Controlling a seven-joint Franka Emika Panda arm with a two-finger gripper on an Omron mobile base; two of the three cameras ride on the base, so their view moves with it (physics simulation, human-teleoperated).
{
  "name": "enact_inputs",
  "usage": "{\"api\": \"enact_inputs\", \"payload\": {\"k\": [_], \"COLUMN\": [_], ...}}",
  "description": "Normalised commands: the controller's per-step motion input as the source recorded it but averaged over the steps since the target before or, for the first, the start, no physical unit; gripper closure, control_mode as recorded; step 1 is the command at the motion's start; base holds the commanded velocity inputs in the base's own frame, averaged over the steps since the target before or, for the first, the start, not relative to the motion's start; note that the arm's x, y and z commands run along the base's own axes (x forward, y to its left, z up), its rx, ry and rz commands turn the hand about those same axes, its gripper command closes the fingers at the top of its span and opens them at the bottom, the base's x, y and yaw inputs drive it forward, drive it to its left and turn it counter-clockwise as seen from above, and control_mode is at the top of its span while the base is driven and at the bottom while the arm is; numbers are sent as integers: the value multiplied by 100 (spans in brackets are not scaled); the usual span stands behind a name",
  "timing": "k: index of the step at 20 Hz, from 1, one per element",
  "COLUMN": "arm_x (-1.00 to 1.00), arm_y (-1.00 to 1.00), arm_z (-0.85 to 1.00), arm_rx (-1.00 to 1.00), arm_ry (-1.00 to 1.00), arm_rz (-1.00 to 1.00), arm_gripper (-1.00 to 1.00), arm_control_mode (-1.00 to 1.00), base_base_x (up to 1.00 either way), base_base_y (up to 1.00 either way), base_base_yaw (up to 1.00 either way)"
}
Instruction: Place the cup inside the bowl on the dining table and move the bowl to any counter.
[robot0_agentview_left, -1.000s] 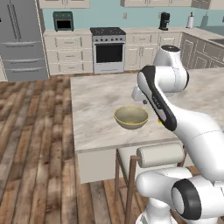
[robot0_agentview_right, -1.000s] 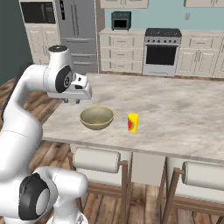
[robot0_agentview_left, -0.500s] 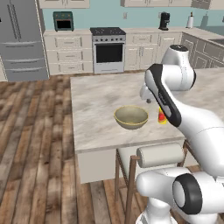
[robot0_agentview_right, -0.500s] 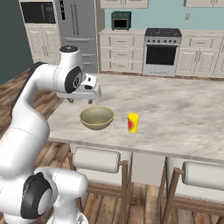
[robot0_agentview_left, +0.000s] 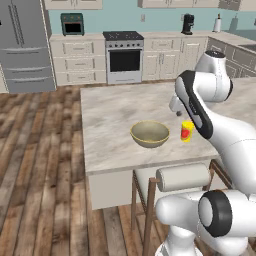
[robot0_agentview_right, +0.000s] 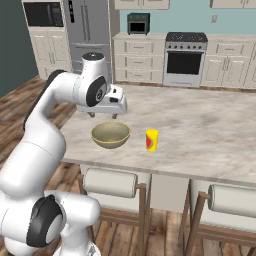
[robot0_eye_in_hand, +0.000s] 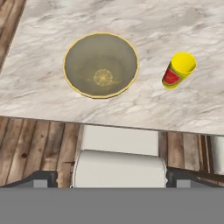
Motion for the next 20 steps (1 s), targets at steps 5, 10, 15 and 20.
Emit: {"api": "enact_inputs", "payload": {"k": [5, 10, 15, 20], "arm_x": [11, 8, 3, 2], "arm_y": [-31, -35, -42, -44], "arm_z": [0, 0, -2, -1], "arm_rx": [0, 0, 0, 0], "arm_ry": [0, 0, 0, 0], "arm_rz": [0, 0, 0, 0], "arm_gripper": [-100, -100, -100, -100], "arm_control_mode": [-100, -100, -100, -100], "base_base_x": [0, 0, 0, 0], "base_base_y": [0, 0, 0, 0], "base_base_yaw": [0, 0, 0, 0]}}
